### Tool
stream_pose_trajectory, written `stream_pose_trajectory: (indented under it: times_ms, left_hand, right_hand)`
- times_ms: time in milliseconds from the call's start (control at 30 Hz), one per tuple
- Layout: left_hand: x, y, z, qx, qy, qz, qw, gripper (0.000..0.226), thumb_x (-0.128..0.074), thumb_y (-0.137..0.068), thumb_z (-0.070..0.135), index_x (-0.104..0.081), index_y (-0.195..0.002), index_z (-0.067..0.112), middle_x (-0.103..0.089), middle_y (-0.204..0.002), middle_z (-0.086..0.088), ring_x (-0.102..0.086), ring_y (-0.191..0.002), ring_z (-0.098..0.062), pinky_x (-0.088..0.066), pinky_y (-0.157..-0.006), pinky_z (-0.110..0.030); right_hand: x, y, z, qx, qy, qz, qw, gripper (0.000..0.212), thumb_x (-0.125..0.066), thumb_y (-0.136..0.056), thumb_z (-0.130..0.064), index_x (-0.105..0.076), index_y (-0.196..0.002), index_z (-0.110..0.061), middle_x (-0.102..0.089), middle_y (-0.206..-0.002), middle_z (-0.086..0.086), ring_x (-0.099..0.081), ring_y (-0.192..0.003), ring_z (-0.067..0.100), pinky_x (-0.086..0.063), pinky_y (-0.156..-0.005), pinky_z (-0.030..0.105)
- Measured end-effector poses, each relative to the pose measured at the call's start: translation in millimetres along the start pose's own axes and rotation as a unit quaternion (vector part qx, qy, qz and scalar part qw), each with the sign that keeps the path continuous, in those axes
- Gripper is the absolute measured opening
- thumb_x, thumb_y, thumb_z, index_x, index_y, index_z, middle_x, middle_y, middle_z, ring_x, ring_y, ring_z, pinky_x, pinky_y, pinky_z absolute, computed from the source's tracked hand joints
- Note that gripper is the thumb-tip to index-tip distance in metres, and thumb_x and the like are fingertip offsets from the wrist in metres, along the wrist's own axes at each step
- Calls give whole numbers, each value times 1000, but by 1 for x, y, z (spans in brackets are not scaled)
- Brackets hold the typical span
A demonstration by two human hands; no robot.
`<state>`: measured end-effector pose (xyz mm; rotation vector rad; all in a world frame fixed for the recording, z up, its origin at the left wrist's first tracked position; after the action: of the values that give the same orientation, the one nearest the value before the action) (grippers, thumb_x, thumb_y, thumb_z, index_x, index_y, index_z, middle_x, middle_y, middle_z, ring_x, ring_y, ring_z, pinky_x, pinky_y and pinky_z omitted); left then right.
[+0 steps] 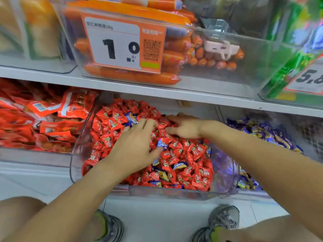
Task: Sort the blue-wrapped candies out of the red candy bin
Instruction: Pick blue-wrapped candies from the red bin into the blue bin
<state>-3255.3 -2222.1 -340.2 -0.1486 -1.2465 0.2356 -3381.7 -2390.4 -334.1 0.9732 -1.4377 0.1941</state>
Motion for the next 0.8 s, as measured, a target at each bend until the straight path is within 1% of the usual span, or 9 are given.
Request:
stream_pose_trajectory:
  times_ms: [67, 167, 300, 400, 467, 533, 600, 700, 800]
  left_hand:
    - [6, -2, 0, 30, 75, 41, 996, 44, -62, -88, 37, -47, -125, 19, -50, -115, 6, -53, -97, -14, -40, -84, -27]
    - [12, -7, 1, 12, 111, 89, 990, 35, -54, -91, 27, -55, -124, 15, -56, -113, 4, -50, -106, -13, -38, -95, -25]
    - [9, -12, 5, -50, 160, 11, 986, 45, -39, -99, 35, -47, -140, 20, -51, -137, 6, -42, -130, -8, -27, -108, -16]
    - [1, -13, 10, -91, 150, -87, 981, 50, -39, -102, 42, -36, -149, 27, -41, -151, 11, -34, -138, -3, -24, -113, -18]
    - [-5, -14, 9, -95, 98, -145, 980, 52, -45, -98, 46, -38, -147, 30, -46, -146, 12, -40, -135, -6, -34, -112, -30]
    - [-6, -17, 8, -99, 76, -172, 977, 51, -52, -94, 49, -46, -141, 29, -53, -133, 11, -48, -125, -9, -41, -104, -34]
    - [-4, -20, 8, -89, 82, -187, 975, 50, -59, -91, 46, -50, -137, 28, -53, -125, 10, -50, -112, -7, -40, -97, -24]
    - [0, -27, 8, -68, 88, -188, 976, 47, -68, -86, 42, -56, -128, 26, -55, -114, 12, -47, -97, -2, -35, -84, -15]
    - [2, -35, 14, -30, 101, -169, 980, 40, -65, -84, 55, -67, -111, 25, -61, -98, 15, -55, -88, 0, -45, -78, -20]
  right_hand:
    - [-5, 24, -3, 23, -2, -19, 1000, 59, -40, -97, -60, -24, -151, -42, -29, -157, 9, -30, -143, 34, -26, -117, 41]
    - [-26, 60, -15, 64, 53, 8, 996, 53, -33, -102, -51, -26, -150, -31, -31, -146, 16, -29, -136, 43, -25, -115, 50]
    - [-43, 102, -28, 124, 26, 48, 991, 46, -26, -101, -53, -39, -135, -23, -37, -130, 9, -36, -115, 32, -36, -104, 52]
    - [-29, 126, -25, 197, -41, -4, 980, 42, -38, -104, -43, -49, -140, -24, -41, -143, -1, -35, -129, 16, -24, -115, 26]
    - [-5, 133, -17, 205, -97, -19, 974, 31, -51, -102, -26, -61, -132, -21, -55, -137, -4, -47, -127, 6, -31, -107, 12]
    - [18, 131, -5, 184, -151, 5, 971, 23, -58, -97, -13, -68, -116, -24, -66, -124, -5, -60, -117, 7, -46, -101, 27]
    - [34, 124, 6, 157, -171, 29, 972, 26, -60, -92, -3, -69, -107, -23, -68, -118, -6, -62, -113, 5, -51, -96, 38]
    - [41, 95, 18, 98, -37, 79, 991, 39, -56, -88, -1, -63, -116, -26, -65, -115, -3, -62, -106, 12, -50, -91, 30]
    - [38, 51, 22, 46, 89, 32, 994, 60, -65, -87, -14, -44, -140, -30, -51, -135, 6, -54, -117, 22, -46, -95, 31]
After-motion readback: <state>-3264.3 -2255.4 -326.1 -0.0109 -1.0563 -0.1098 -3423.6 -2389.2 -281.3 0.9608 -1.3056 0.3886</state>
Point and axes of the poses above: each hand's wrist, its own y-axis away from the middle knuckle, its own x-axis out of the back of the hand, z = x × y, the point moved 1 cm from there along -y, towards the middle knuckle
